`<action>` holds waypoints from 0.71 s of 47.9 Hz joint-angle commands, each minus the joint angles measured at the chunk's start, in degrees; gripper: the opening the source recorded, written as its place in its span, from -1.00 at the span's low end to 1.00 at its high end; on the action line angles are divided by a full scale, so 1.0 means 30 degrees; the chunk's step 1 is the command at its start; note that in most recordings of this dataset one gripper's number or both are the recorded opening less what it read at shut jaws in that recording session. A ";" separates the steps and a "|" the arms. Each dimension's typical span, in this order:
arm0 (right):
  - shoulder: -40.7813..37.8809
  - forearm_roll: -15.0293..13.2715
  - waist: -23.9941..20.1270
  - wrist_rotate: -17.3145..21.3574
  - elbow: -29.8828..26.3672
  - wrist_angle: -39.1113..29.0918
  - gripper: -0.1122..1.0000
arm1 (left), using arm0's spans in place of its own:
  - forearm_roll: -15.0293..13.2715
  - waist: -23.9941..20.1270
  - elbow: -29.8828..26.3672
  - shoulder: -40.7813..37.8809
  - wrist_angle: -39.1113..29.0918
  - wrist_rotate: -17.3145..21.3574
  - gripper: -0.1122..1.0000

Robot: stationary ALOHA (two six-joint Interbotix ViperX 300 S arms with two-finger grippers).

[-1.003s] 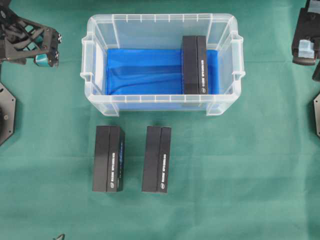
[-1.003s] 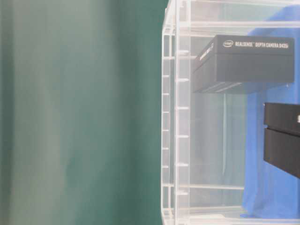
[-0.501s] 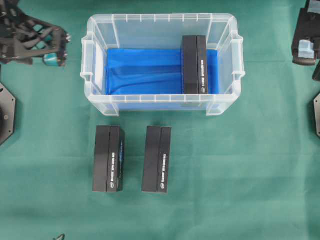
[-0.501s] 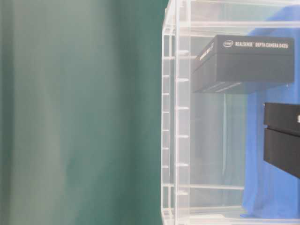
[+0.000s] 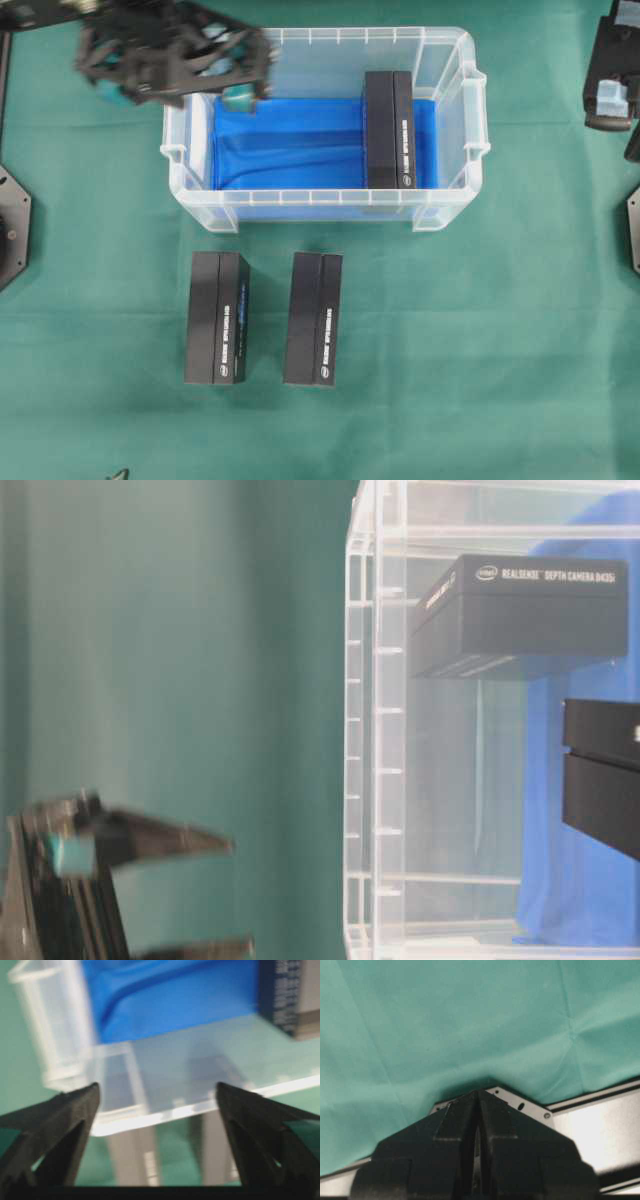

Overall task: Take the box out of the case with the left arm.
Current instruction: 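Swing the open left gripper over the right black box in the case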

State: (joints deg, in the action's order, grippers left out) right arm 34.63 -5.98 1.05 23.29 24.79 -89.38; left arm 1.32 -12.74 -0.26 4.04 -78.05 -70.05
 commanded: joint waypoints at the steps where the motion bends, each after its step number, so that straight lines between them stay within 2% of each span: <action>1: 0.0088 0.0000 0.0059 -0.0029 -0.0117 0.0029 -0.78 | 0.0000 0.0176 -0.1934 -0.0967 -0.0029 0.0029 0.96; 19: 0.0088 0.0000 0.0029 -0.0029 0.0088 0.0029 -0.78 | -0.0029 0.0967 -0.7178 -0.5098 -0.0527 0.0000 0.96; 34: 0.0088 0.0000 0.0029 -0.0029 0.0234 0.0088 -0.78 | 0.0000 0.1084 -0.9434 -0.7148 -0.0879 -0.0029 0.96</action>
State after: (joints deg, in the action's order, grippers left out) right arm 34.63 -5.98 1.14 23.29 25.93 -89.38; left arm 1.23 -9.67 -26.19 -17.49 -80.68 -70.05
